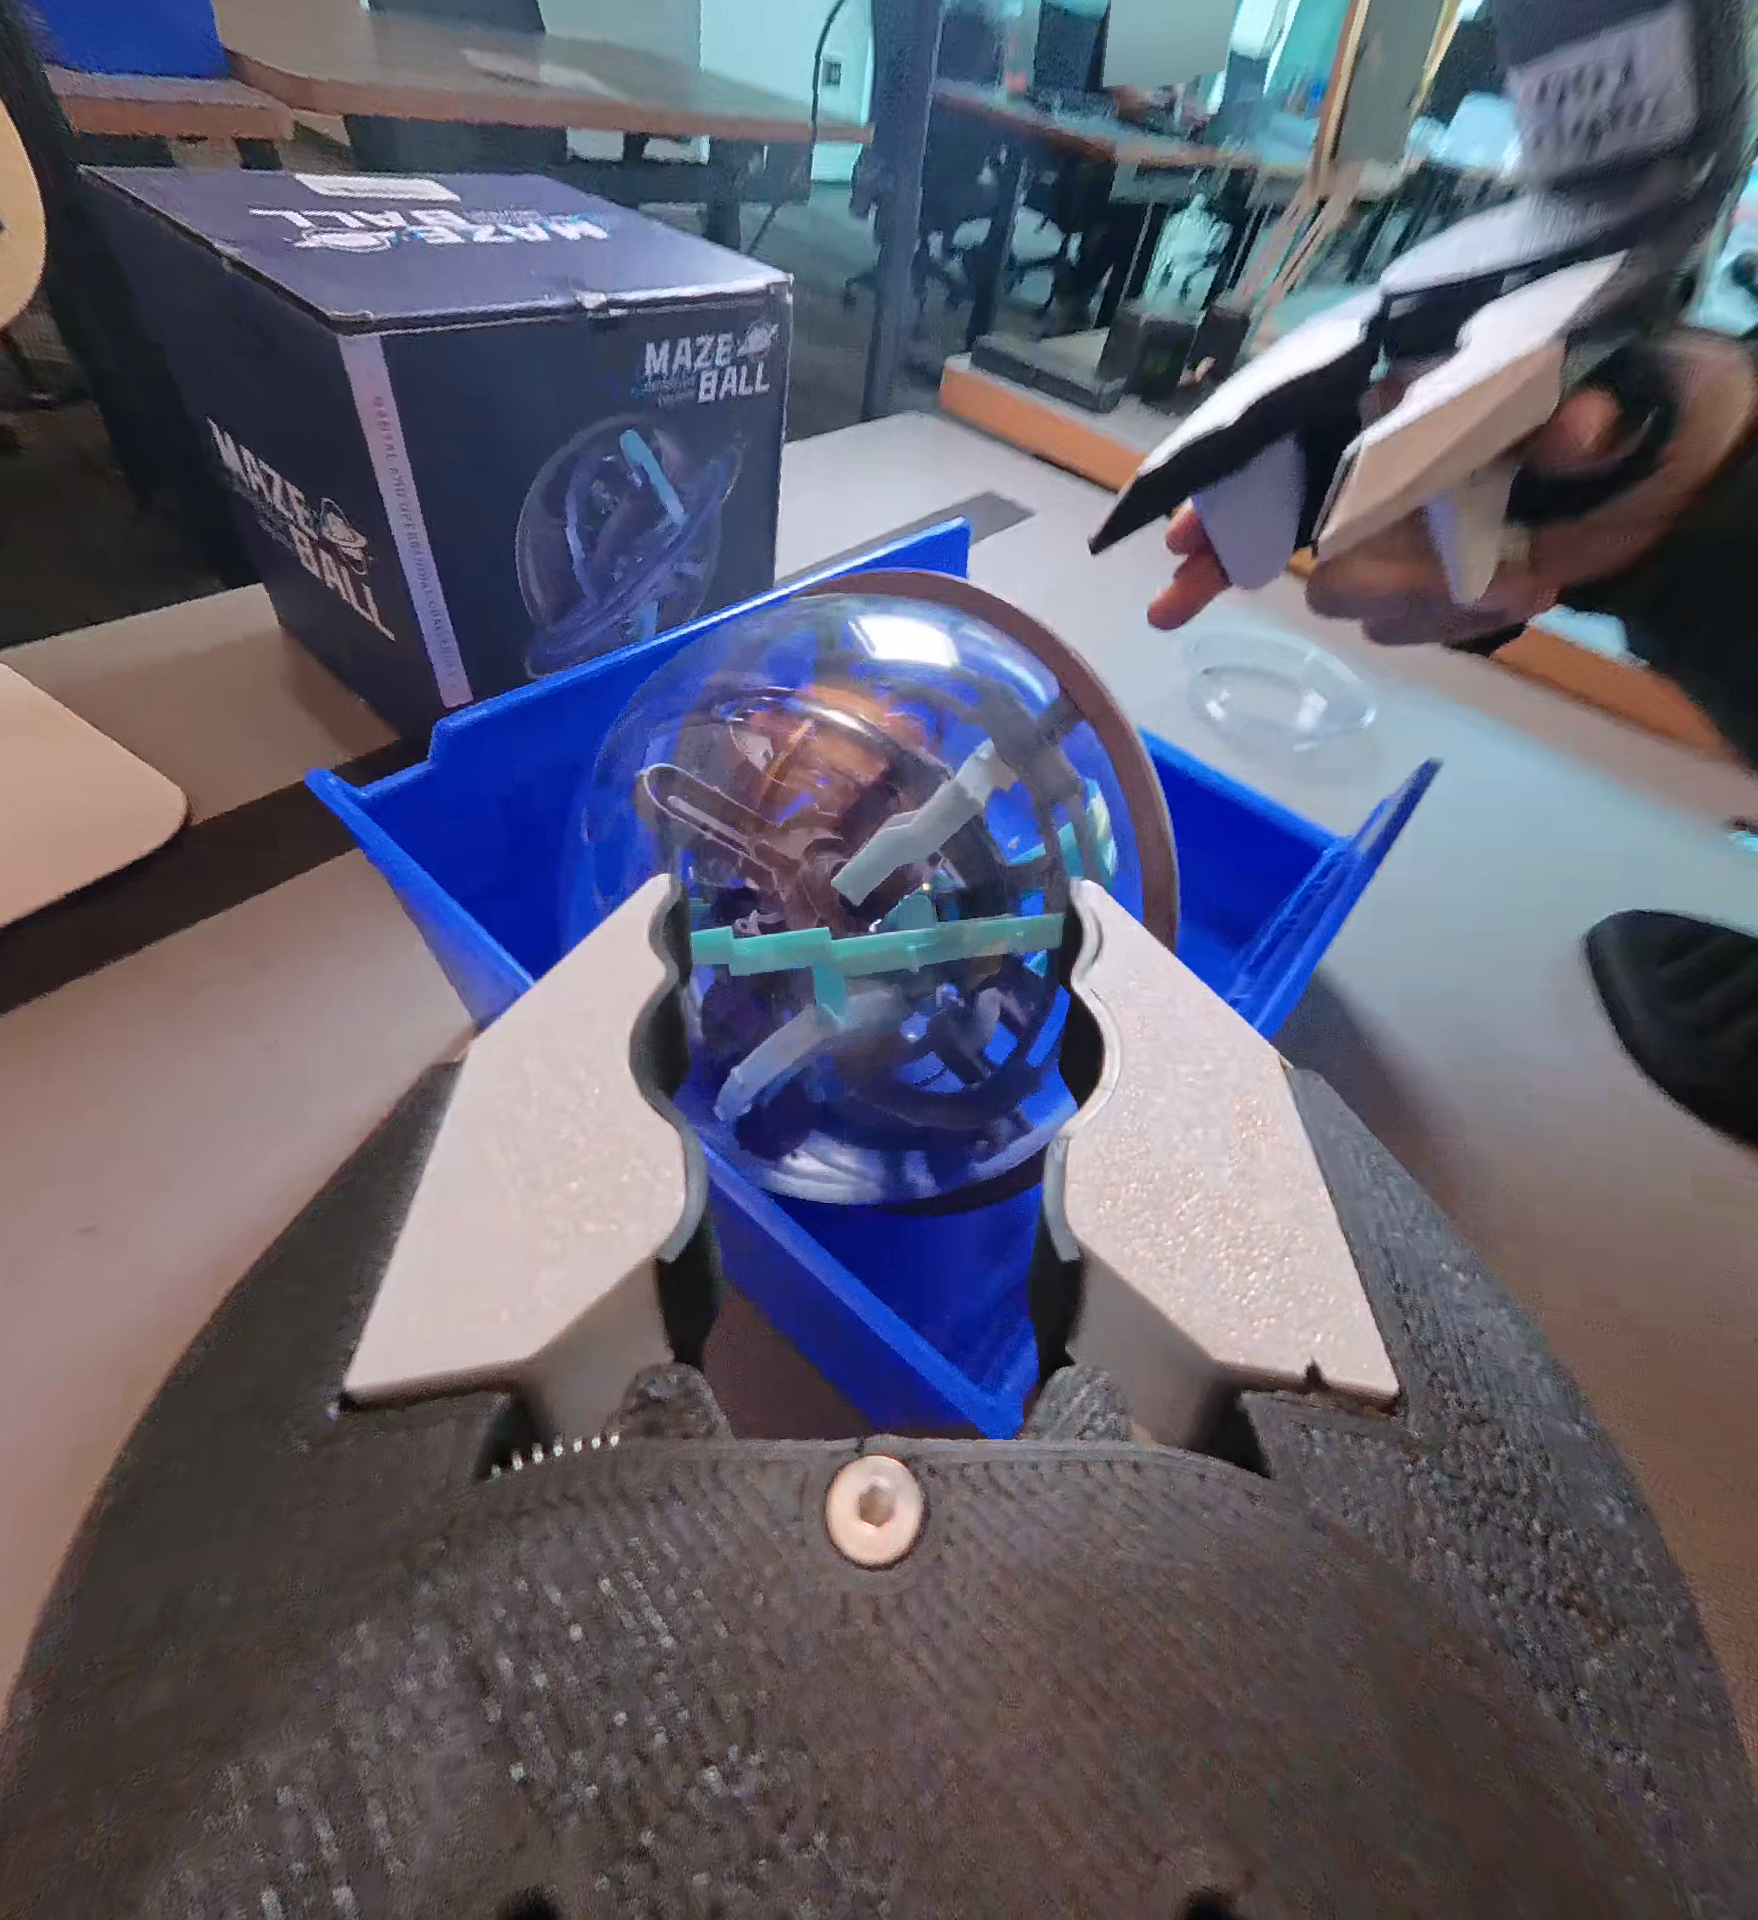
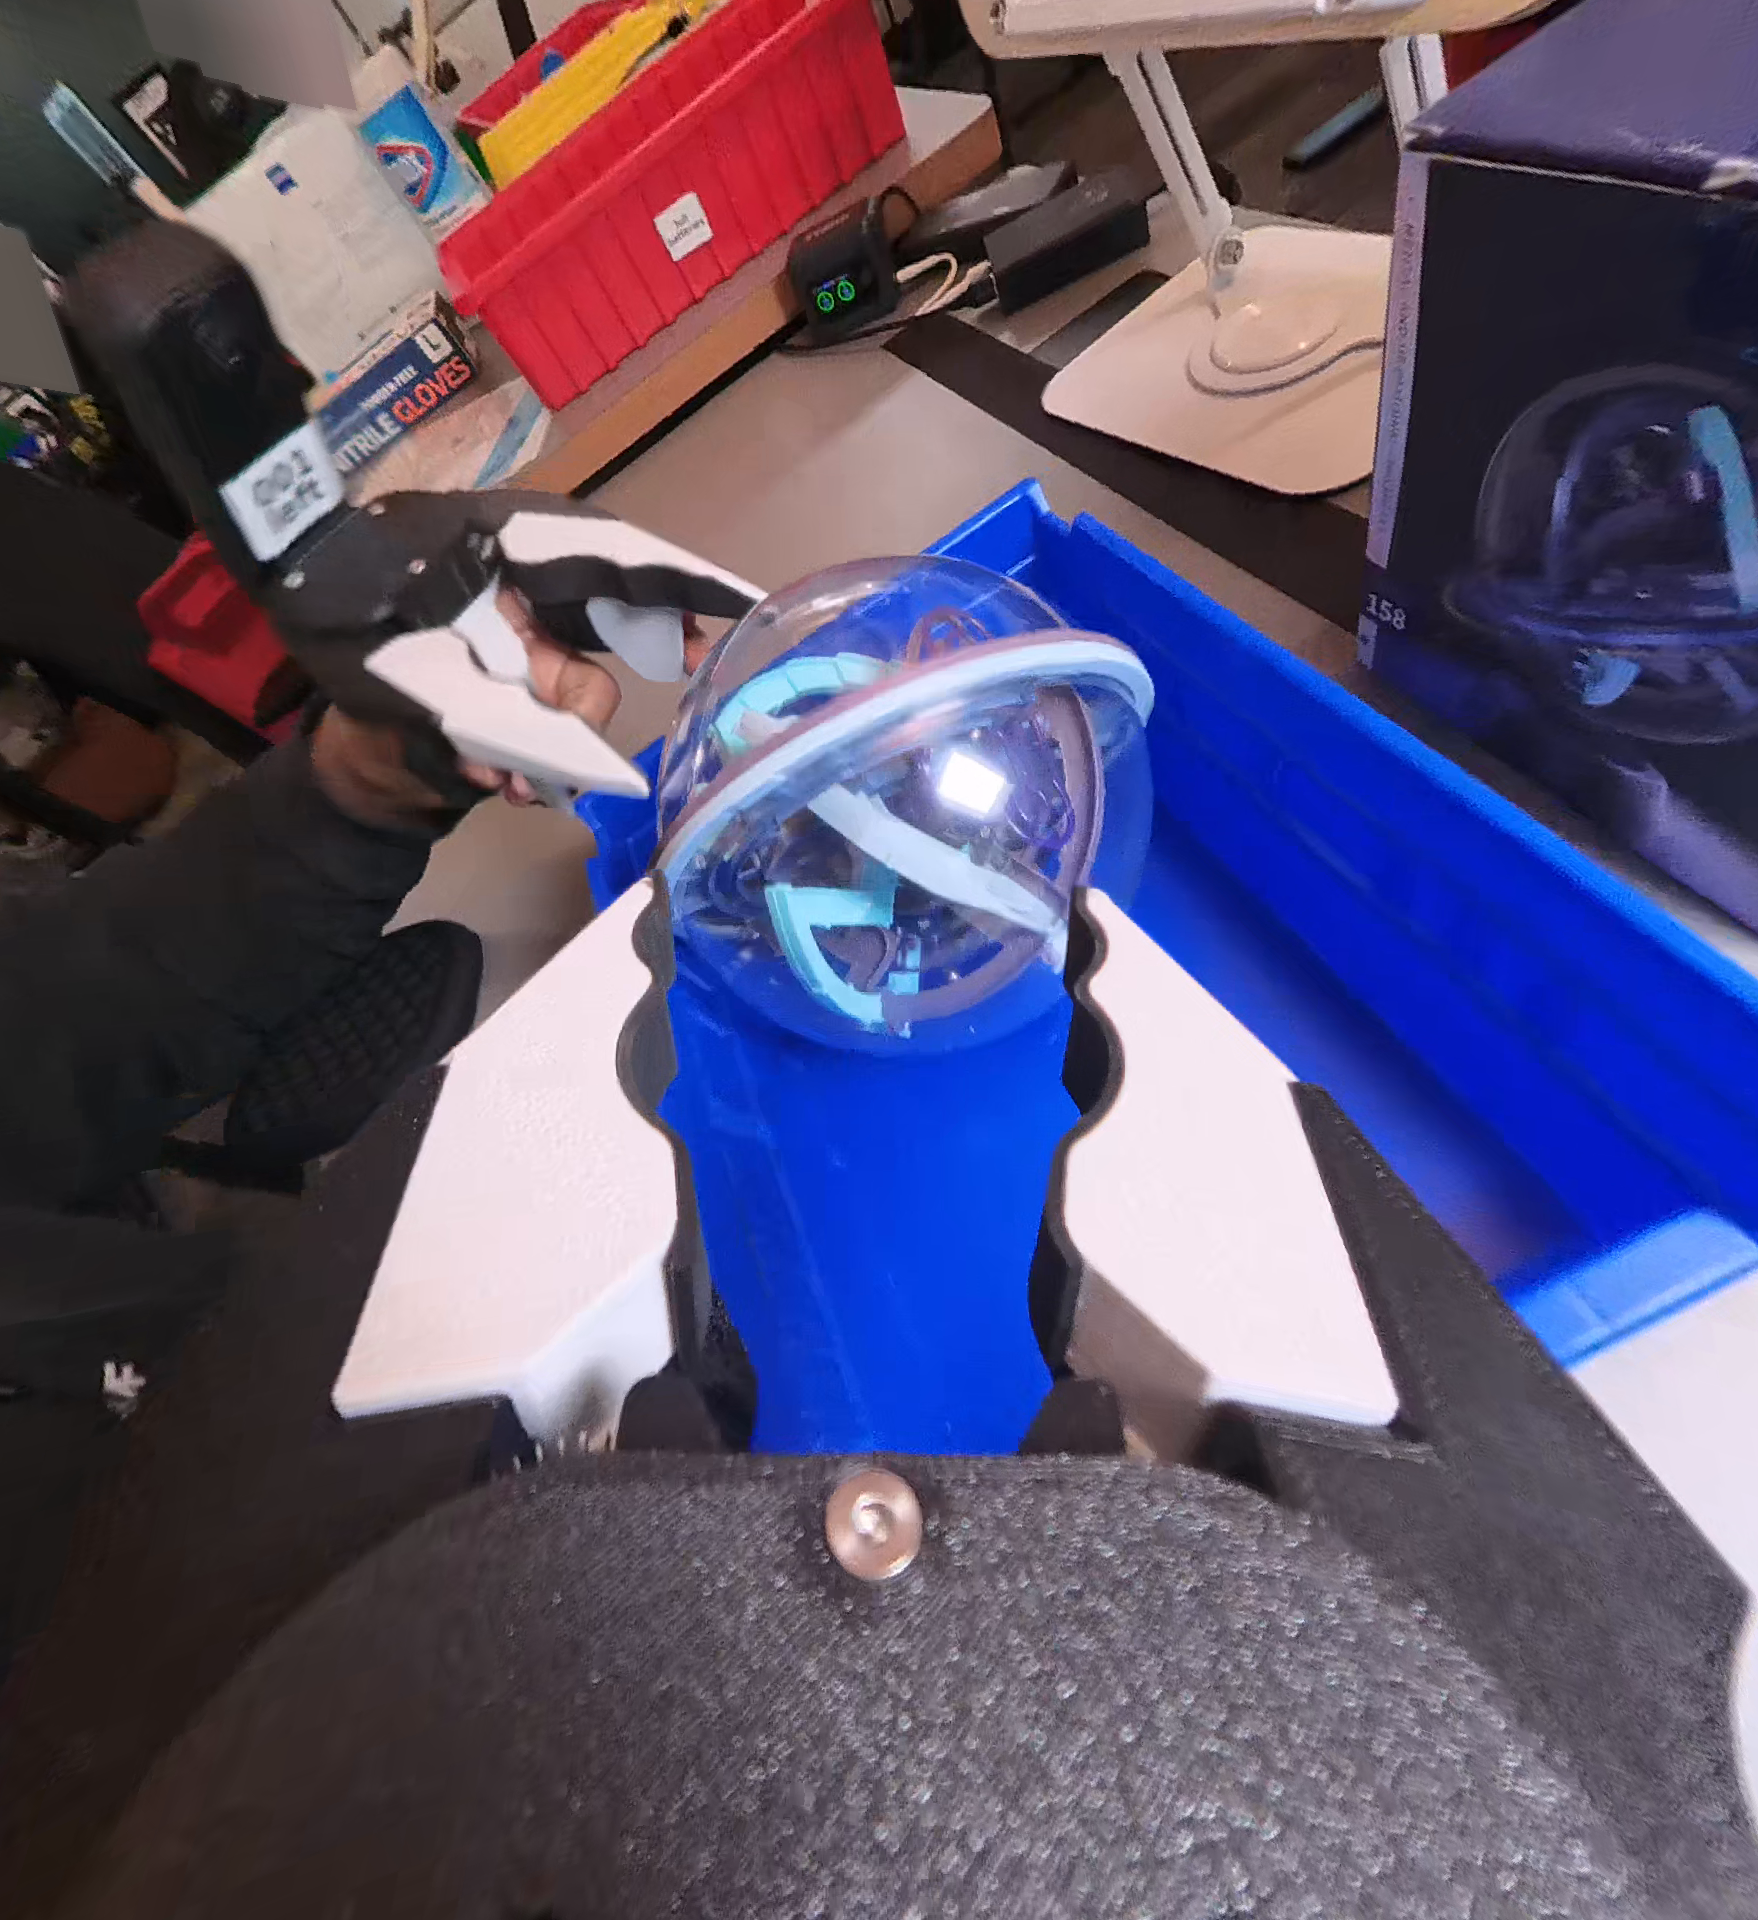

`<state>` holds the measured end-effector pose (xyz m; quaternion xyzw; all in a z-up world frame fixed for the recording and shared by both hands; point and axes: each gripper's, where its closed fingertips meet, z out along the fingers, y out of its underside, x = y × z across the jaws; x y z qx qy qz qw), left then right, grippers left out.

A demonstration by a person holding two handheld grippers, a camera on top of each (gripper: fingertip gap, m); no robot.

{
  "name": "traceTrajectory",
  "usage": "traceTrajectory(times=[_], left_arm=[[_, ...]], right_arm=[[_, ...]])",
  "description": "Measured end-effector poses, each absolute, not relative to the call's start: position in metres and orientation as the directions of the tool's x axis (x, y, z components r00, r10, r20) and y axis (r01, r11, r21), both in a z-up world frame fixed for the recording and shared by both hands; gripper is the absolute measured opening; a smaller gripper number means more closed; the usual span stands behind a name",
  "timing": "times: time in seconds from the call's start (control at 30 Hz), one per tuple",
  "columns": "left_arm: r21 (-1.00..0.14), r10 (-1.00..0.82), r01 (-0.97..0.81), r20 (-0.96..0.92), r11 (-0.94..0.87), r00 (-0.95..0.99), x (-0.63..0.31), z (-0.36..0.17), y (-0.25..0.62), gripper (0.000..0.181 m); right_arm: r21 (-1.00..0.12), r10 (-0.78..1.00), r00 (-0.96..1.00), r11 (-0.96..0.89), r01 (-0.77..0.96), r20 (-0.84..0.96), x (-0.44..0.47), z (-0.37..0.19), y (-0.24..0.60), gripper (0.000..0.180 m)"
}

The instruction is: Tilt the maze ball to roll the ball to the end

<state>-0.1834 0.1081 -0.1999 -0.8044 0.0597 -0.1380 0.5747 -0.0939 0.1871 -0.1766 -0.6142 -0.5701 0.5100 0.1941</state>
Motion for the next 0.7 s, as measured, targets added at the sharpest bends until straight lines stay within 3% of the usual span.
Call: traceTrajectory(times=[0.2,0.27,0.33,0.43,0.6,0.7], left_arm=[[-0.935,-0.293,-0.193,-0.103,-0.297,0.951,-0.164,-0.199,0.122,0.072],[-0.940,-0.357,-0.235,-0.138,-0.246,0.924,-0.148,-0.193,0.122,0.069],[-0.954,-0.367,-0.209,-0.119,-0.216,0.922,-0.145,-0.185,0.121,0.067],[-0.950,-0.322,-0.171,-0.081,-0.261,0.943,-0.163,-0.189,0.120,0.068],[-0.887,-0.342,-0.077,0.094,-0.455,0.935,-0.171,-0.217,0.118,0.097],[-0.876,-0.360,-0.102,0.085,-0.471,0.929,-0.167,-0.216,0.119,0.095]], right_arm=[[-0.780,0.925,-0.073,-0.270,0.565,-0.373,-0.129,-0.184,0.199,0.075],[-0.754,0.931,-0.034,-0.272,0.598,-0.363,-0.127,-0.194,0.206,0.065],[-0.728,0.910,-0.033,-0.309,0.611,-0.414,-0.120,-0.199,0.208,0.057],[-0.706,0.883,-0.016,-0.364,0.607,-0.469,-0.106,-0.206,0.215,0.031],[-0.656,0.805,-0.053,-0.440,0.613,-0.591,-0.091,-0.221,0.209,0.031],[-0.643,0.774,-0.097,-0.440,0.627,-0.625,-0.087,-0.224,0.201,0.027]])
